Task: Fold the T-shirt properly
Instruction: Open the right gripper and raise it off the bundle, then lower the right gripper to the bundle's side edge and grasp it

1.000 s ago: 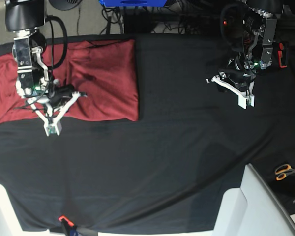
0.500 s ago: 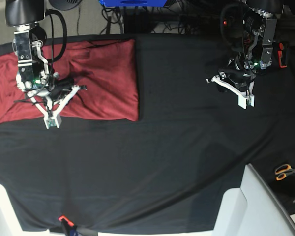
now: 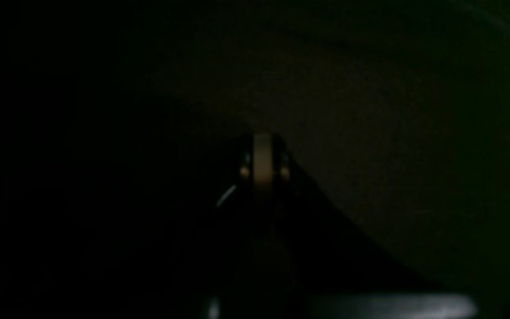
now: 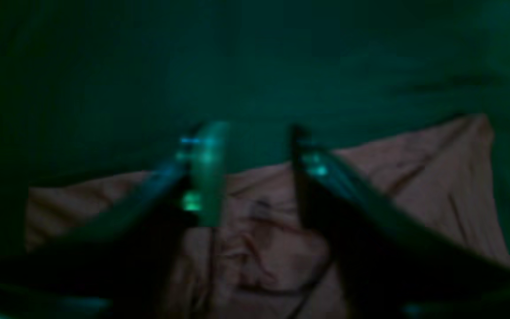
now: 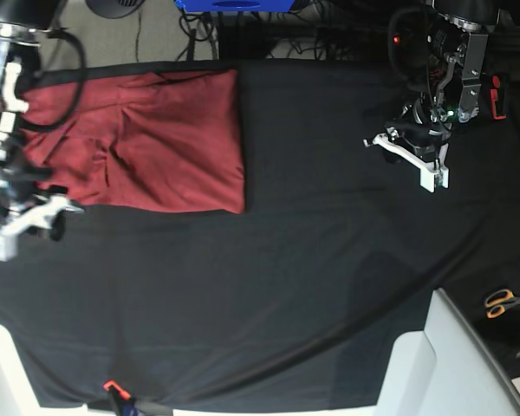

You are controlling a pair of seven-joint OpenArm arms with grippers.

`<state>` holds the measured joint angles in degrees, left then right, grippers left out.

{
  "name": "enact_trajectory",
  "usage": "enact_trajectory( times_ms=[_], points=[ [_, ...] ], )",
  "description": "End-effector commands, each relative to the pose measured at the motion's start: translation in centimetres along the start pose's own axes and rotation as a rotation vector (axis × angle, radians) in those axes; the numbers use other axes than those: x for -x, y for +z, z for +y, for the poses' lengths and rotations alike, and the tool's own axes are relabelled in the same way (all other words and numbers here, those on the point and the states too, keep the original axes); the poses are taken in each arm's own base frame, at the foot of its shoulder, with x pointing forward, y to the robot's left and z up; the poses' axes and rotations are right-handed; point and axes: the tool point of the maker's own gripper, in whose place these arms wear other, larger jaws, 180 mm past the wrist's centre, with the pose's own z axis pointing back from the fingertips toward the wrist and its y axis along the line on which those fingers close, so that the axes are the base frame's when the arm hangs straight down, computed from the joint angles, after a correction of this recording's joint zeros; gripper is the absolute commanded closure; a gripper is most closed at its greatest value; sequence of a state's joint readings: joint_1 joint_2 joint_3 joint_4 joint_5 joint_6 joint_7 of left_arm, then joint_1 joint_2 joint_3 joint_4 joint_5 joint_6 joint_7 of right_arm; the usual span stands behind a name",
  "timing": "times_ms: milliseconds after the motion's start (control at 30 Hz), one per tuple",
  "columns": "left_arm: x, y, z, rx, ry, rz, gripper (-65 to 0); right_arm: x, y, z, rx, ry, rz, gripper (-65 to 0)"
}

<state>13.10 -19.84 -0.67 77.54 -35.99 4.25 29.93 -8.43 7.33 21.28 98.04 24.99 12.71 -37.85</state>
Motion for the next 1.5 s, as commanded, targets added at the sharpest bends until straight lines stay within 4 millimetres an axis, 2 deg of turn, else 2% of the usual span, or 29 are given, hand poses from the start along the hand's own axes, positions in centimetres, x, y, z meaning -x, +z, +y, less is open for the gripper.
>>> enact_trajectory(
  times_ms=[0,67,100,200,333,467,533,700,800,900,1033,1233,1333,1467],
  points=[
    [0.3,0.2,0.6,-0.019,-0.009,0.021,0.0,-1.8,0.3,-1.0,-0.023,-0.007,-0.043,-38.4],
    [0.3,0.2,0.6,-0.018,-0.010,0.020,0.0,-2.0,0.7,-3.8,-0.047,-0.047,-0.023,-50.1],
    [0.3,0.2,0.6,-0.018,-0.010,0.020,0.0,-1.7,0.8,-5.3,-0.063,-0.073,-0.006,-53.7],
    [0.3,0.1,0.6,-0.019,-0.009,0.020,0.0,-0.3,0.8,-9.8,-0.090,-0.135,0.040,-53.9],
    [0.3,0.1,0.4,-0.014,-0.014,0.021,0.0,3.3,0.1,-15.1,-0.079,-0.288,0.135,-53.6],
    [0.5,0.2,0.3,-0.012,-0.016,0.024,0.0,6.5,-0.2,-17.6,-0.065,-0.435,0.227,-54.0],
    [0.6,0.2,0.4,-0.013,-0.015,0.024,0.0,7.4,0.0,-18.2,-0.057,-0.466,0.252,-54.2],
    [0.9,0.2,0.6,-0.018,-0.012,0.031,0.0,6.6,0.6,-19.7,-0.025,-0.456,0.221,-54.3],
    [1.3,0.5,0.9,-0.022,-0.012,0.037,0.0,6.9,0.8,-20.4,-0.008,-0.473,0.216,-54.2],
    [1.4,0.5,0.9,-0.024,-0.013,0.039,0.0,6.8,1.6,-22.4,0.041,-0.483,0.171,-54.3],
    [1.6,0.4,1.0,-0.025,-0.013,0.043,0.0,7.1,2.0,-23.5,0.069,-0.493,0.153,-54.3],
    [1.5,0.5,-0.2,0.040,-0.050,0.043,0.0,10.1,1.8,-22.8,0.071,-0.509,0.235,-54.3],
    [1.6,0.5,-0.6,0.063,-0.061,0.043,0.0,11.9,0.6,-20.8,0.050,-0.480,0.276,-54.0],
    [1.7,0.4,-0.6,0.066,-0.062,0.046,0.0,13.3,0.0,-19.2,0.024,-0.465,0.320,-53.7]
  ],
)
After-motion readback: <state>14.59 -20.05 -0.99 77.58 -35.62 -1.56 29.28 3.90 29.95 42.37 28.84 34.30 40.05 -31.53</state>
